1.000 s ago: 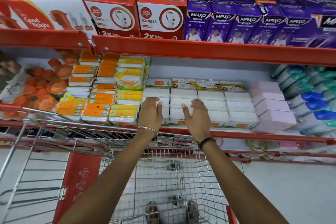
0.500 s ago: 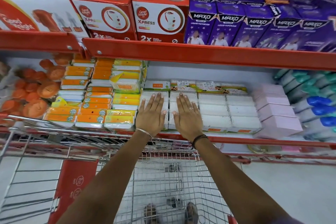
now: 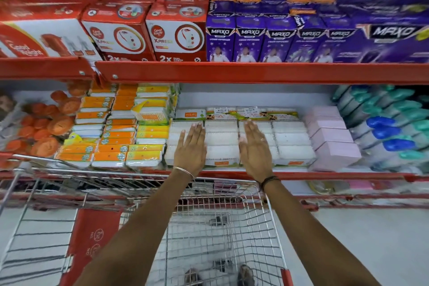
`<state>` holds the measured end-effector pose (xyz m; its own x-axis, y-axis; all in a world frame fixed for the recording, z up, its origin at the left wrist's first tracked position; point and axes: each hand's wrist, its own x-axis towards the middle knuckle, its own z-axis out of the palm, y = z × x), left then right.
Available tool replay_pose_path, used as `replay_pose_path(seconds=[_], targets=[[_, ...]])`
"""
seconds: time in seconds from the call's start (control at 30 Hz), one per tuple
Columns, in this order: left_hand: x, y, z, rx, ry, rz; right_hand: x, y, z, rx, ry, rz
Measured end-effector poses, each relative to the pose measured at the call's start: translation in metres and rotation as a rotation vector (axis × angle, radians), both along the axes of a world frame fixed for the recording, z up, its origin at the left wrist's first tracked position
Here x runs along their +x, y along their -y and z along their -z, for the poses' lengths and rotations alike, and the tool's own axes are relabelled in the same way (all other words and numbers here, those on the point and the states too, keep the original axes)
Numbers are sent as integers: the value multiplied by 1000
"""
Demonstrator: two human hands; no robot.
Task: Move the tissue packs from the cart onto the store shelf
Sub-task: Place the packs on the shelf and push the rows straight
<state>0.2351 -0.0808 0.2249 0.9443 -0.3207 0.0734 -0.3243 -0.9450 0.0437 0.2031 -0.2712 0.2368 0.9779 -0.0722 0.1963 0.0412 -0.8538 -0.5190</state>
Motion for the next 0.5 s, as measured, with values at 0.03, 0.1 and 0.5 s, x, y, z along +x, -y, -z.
replay_pose_path(seconds=[0.03,0.1,0.5], targets=[[-3,9,-2,-17,1,27,-3,14,0,-23,4,28],[-7,30,-3,-82,-12,77,-6,41,2,-71,-6,72],[-12,104,16,-131,-83,107,1,92,33,-254,-133,92]])
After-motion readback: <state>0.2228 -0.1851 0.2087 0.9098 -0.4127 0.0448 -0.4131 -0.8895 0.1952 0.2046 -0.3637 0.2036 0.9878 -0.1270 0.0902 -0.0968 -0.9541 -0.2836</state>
